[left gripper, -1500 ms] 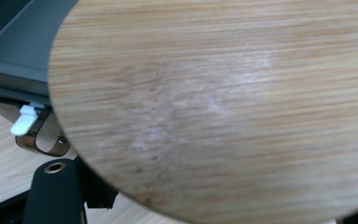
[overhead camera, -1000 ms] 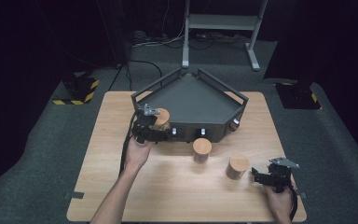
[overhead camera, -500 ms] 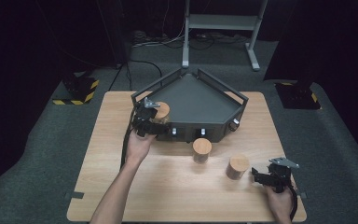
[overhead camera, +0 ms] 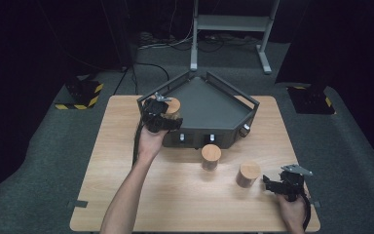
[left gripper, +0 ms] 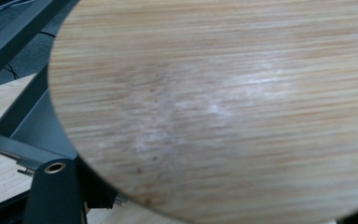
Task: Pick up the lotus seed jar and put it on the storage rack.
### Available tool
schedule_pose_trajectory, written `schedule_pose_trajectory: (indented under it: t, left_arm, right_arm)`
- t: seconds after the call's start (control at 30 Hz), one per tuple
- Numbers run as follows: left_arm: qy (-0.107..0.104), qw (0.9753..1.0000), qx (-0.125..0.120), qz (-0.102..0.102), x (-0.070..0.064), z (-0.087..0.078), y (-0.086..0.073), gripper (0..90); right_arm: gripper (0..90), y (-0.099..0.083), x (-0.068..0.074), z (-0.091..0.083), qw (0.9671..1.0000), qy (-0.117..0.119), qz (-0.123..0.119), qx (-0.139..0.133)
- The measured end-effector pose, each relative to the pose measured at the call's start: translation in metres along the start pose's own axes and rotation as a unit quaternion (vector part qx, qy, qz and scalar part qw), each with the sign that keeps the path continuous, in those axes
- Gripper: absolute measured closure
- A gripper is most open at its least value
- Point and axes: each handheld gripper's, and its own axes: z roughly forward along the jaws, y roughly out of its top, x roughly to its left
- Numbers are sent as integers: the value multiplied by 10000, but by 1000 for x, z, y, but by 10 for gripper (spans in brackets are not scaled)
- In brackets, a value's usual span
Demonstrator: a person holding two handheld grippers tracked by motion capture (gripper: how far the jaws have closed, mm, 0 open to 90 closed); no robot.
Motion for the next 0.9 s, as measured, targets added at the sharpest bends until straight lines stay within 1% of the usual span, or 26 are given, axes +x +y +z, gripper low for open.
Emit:
schedule_pose_trajectory:
  t: [0.1, 0.2, 0.27, 0.37, 0.47, 0.73, 0.9]
  left_arm:
    - [16, 10000, -3, -8, 0, 3, 2, 255]
    - [84, 9999, 77, -9, 0, 8, 4, 256]
    - [108, 9999, 83, -34, 1, 11, 4, 256]
    - [88, 9999, 84, -120, 3, 14, 6, 256]
    - [112, 9997, 97, -177, 4, 18, 8, 256]
    - [234, 9994, 186, -152, 3, 27, 13, 256]
    - [304, 9990, 250, -189, 5, 35, 13, 256]
  right_arm:
    - [81, 0, 0, 0, 10000, 0, 0, 0]
    - [82, 0, 0, 0, 10000, 0, -1, 0]
    - [82, 0, 0, 0, 10000, 0, 0, 1]
    - [82, 0, 0, 0, 10000, 0, 0, 1]
    - [81, 0, 0, 0, 10000, 0, 0, 0]
    - [81, 0, 0, 0, 10000, 0, 0, 0]
    - [82, 0, 0, 0, 10000, 0, 1, 0]
